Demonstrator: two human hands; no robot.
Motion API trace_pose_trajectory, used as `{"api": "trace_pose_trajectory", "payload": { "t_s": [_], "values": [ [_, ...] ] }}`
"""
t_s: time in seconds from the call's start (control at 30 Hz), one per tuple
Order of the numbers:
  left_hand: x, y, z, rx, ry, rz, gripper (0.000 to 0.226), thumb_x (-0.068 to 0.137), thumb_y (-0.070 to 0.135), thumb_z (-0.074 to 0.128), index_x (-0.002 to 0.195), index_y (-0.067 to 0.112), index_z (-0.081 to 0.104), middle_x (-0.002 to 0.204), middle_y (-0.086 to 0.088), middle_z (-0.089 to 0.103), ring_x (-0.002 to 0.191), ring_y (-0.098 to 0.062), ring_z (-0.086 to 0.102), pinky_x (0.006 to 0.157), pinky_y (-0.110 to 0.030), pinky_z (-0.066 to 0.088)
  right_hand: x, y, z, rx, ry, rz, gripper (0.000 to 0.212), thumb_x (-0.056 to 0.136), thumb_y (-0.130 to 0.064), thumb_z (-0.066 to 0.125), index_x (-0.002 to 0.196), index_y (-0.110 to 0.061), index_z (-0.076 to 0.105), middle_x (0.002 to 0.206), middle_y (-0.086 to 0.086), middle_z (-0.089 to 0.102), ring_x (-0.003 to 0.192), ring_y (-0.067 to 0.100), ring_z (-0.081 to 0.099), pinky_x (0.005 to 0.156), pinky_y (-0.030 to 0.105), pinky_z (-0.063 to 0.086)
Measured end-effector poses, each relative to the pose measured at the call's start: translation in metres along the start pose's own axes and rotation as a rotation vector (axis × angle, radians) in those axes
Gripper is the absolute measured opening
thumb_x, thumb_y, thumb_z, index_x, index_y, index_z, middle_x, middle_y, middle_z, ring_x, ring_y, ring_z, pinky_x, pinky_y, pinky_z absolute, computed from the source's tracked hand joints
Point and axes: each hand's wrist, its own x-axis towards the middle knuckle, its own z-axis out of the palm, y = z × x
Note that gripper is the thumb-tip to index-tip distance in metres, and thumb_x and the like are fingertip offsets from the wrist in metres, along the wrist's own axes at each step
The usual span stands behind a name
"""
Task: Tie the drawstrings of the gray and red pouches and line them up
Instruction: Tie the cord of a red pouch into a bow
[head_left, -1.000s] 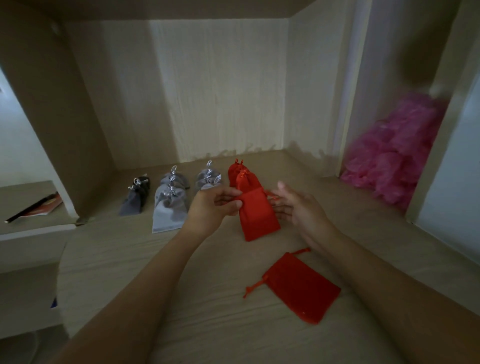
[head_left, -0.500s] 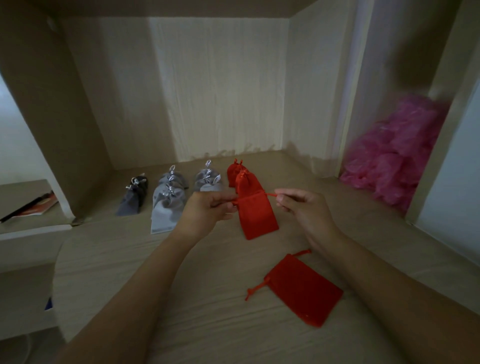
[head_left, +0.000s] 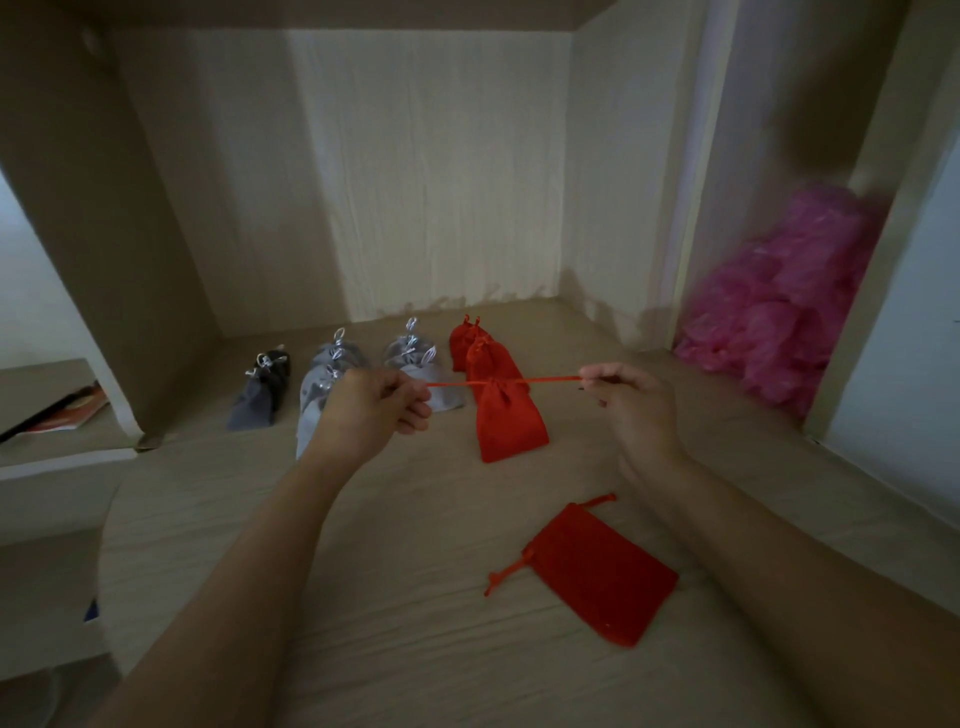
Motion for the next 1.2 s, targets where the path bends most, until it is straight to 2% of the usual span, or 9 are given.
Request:
{"api": "trace_pose_trajectory", "payload": {
  "t_s": [0.27, 0.43, 0.53, 0.6, 0.67, 0.83, 0.9, 1.03, 1.2],
  "values": [
    [0.002, 0.003, -0.007, -0.094, 0.095, 0.032, 0.026, 0.095, 0.005, 0.05, 0.072, 0.006, 0.062, 0.053, 0.0, 0.065, 0.049, -0.009, 0.063, 0.052, -0.018, 0.053, -0.002, -0.006, 0.006, 0.034, -0.059, -0.039, 0.023, 0.083, 0.007, 0.06, 0.075, -0.014, 0.065, 0.074, -0.004, 0.061, 0.058, -0.01, 0.054, 0.059, 0.005, 0.04],
    [-0.007, 0.014, 0.006, -0.406, 0.04, -0.018, 0.021, 0.095, 0.006, 0.05, 0.079, 0.006, 0.064, 0.066, 0.002, 0.071, 0.067, -0.008, 0.069, 0.065, -0.017, 0.055, 0.004, -0.017, 0.002, 0.139, -0.002, -0.105, 0.02, 0.082, 0.006, 0.063, 0.079, -0.014, 0.062, 0.072, 0.005, 0.056, 0.051, -0.002, 0.047, 0.051, 0.011, 0.04],
    [-0.01, 0.023, 0.009, -0.704, 0.014, -0.091, 0.03, 0.092, 0.005, 0.052, 0.067, 0.009, 0.066, 0.076, -0.003, 0.072, 0.081, -0.017, 0.07, 0.076, -0.024, 0.057, -0.001, -0.021, 0.006, 0.123, -0.037, -0.133, 0.02, 0.082, 0.007, 0.063, 0.078, -0.013, 0.063, 0.068, 0.0, 0.055, 0.051, -0.003, 0.048, 0.052, 0.011, 0.04],
    [-0.01, 0.027, 0.009, -0.875, -0.028, -0.117, 0.036, 0.089, 0.007, 0.05, 0.055, 0.012, 0.059, 0.084, -0.009, 0.069, 0.089, -0.022, 0.069, 0.081, -0.029, 0.056, -0.007, -0.025, 0.012, 0.105, -0.101, -0.138, 0.019, 0.082, 0.007, 0.063, 0.078, -0.012, 0.063, 0.06, -0.008, 0.055, 0.051, -0.003, 0.048, 0.053, 0.011, 0.04],
    [-0.011, 0.029, 0.01, -0.928, -0.062, -0.145, 0.031, 0.09, 0.007, 0.042, 0.061, 0.012, 0.047, 0.084, -0.008, 0.071, 0.088, -0.02, 0.07, 0.086, -0.032, 0.053, -0.014, -0.029, 0.021, 0.096, -0.194, -0.144, 0.017, 0.081, 0.009, 0.062, 0.079, -0.008, 0.063, 0.054, -0.014, 0.056, 0.051, -0.004, 0.049, 0.053, 0.009, 0.039],
    [-0.02, 0.032, 0.013, -0.707, -0.173, -0.126, 0.027, 0.089, 0.017, 0.054, 0.062, 0.013, 0.054, 0.052, 0.004, 0.053, 0.049, -0.007, 0.054, 0.066, -0.023, 0.048, -0.036, -0.036, 0.04, 0.049, -0.428, -0.271, 0.022, 0.081, 0.013, 0.061, 0.079, -0.009, 0.063, 0.073, 0.002, 0.062, 0.063, -0.003, 0.056, 0.063, 0.009, 0.043],
    [-0.024, 0.032, 0.014, -0.62, -0.269, -0.101, 0.021, 0.078, 0.018, 0.059, 0.058, 0.015, 0.065, 0.051, 0.003, 0.056, 0.047, -0.006, 0.053, 0.055, -0.016, 0.046, -0.041, -0.035, 0.045, 0.033, -0.478, -0.317, 0.025, 0.082, 0.009, 0.063, 0.079, -0.015, 0.064, 0.074, 0.0, 0.063, 0.067, 0.001, 0.058, 0.067, 0.012, 0.045],
    [-0.027, 0.032, 0.014, -0.587, -0.404, -0.137, 0.017, 0.075, 0.012, 0.057, 0.087, 0.002, 0.064, 0.057, 0.001, 0.061, 0.05, -0.006, 0.057, 0.053, -0.015, 0.048, -0.048, -0.03, 0.052, 0.035, -0.498, -0.332, 0.021, 0.082, 0.002, 0.063, 0.081, -0.019, 0.065, 0.074, -0.005, 0.067, 0.071, 0.005, 0.064, 0.07, 0.016, 0.048],
    [-0.03, 0.032, 0.015, -0.517, -0.449, -0.16, 0.013, 0.073, 0.015, 0.059, 0.075, 0.007, 0.069, 0.059, 0.0, 0.062, 0.056, -0.007, 0.054, 0.055, -0.015, 0.045, -0.052, -0.026, 0.054, 0.151, -0.501, -0.276, 0.019, 0.088, 0.014, 0.05, 0.086, -0.003, 0.059, 0.067, 0.021, 0.06, 0.056, 0.021, 0.06, 0.061, 0.02, 0.047]
  ]
}}
